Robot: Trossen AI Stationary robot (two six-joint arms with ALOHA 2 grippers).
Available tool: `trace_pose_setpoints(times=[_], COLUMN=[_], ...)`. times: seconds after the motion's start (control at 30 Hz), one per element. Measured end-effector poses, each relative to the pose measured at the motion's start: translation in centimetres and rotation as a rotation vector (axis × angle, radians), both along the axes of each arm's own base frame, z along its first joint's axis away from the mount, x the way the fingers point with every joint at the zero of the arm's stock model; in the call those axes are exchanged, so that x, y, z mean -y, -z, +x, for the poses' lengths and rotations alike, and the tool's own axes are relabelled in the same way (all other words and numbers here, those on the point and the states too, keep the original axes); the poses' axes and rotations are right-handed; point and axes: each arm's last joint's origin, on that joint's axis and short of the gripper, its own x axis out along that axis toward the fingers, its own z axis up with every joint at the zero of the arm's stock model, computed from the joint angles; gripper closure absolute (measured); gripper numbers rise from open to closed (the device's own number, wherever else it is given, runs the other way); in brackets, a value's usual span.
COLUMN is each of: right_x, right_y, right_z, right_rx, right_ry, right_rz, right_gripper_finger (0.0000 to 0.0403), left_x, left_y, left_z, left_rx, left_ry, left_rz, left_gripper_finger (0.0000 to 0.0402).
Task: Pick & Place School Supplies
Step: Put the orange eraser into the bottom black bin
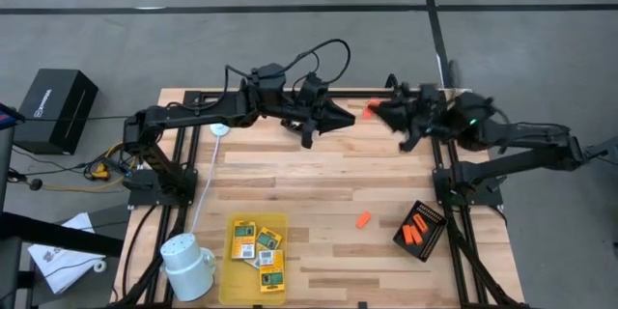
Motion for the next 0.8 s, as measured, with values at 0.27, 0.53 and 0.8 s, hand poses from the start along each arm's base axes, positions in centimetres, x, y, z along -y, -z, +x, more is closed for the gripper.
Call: trace_pose_setpoints(times=[0.27, 0.53, 0.8], right_x=[0.2, -0.2, -1.6], right_y=[-3.1, -1.9, 2.5], right_z=[-3.4, -4.4, -6.1], right_rx=[-0.045, -0.405, -0.856], right_ry=[0.033, 0.024, -0.025], right_rz=[-0.027, 0.048, 0.234], right_gripper_finger=[0.0380, 0.0380, 0.0380], left_x=[-1.4, -0.6, 1.8], left_y=[0.1, 4.6, 14.0], left_z=[-0.2, 0.0, -0.9], left_rx=[-0.012, -0.250, -0.537], left_ry=[-0.075, -0.054, -0.045], left_rz=[-0.025, -0.017, -0.116], left_gripper_finger=[0.0297, 0.0306, 0.0306])
